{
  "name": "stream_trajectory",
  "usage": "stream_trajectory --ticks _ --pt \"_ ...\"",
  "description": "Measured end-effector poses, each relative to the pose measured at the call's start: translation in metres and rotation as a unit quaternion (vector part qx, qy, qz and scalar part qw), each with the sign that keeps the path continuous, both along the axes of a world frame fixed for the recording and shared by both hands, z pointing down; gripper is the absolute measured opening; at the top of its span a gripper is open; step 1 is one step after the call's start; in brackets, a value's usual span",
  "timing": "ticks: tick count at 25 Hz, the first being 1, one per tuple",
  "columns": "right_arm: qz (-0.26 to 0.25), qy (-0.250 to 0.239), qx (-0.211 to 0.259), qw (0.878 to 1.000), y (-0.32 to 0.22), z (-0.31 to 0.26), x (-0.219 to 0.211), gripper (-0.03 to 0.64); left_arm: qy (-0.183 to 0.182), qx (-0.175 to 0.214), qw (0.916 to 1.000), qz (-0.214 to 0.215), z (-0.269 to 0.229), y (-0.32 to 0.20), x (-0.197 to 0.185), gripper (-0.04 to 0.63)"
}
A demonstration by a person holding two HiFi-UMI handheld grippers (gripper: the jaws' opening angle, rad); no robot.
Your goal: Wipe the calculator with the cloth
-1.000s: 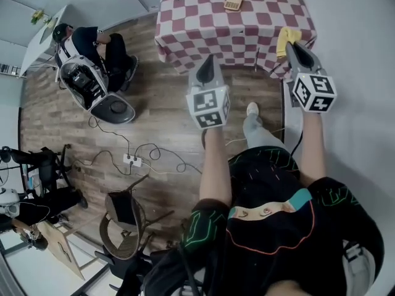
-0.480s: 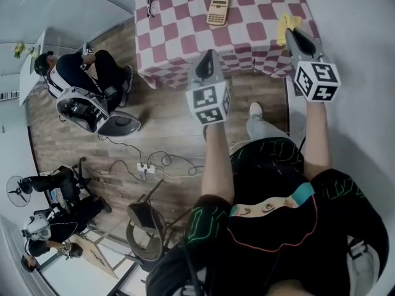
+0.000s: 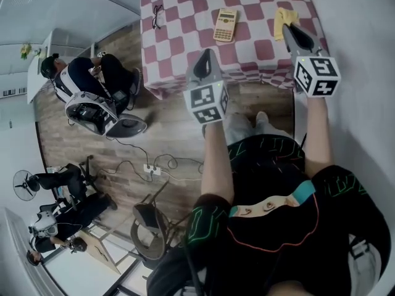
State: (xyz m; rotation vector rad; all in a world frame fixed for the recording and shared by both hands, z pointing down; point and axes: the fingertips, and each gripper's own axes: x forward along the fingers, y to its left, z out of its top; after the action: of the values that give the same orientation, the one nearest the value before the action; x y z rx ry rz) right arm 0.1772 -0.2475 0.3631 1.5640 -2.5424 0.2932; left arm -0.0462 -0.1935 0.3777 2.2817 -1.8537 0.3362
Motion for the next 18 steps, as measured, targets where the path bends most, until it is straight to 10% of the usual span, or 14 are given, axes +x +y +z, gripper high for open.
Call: stream_trajectory --ticks 18 --pt "-0.054 0.067 -0.05 0.995 -0.098 0.055 -0.057 0.038 0.03 -0.059 0.9974 0.028 0.058 -0.107 -0.019 0.011"
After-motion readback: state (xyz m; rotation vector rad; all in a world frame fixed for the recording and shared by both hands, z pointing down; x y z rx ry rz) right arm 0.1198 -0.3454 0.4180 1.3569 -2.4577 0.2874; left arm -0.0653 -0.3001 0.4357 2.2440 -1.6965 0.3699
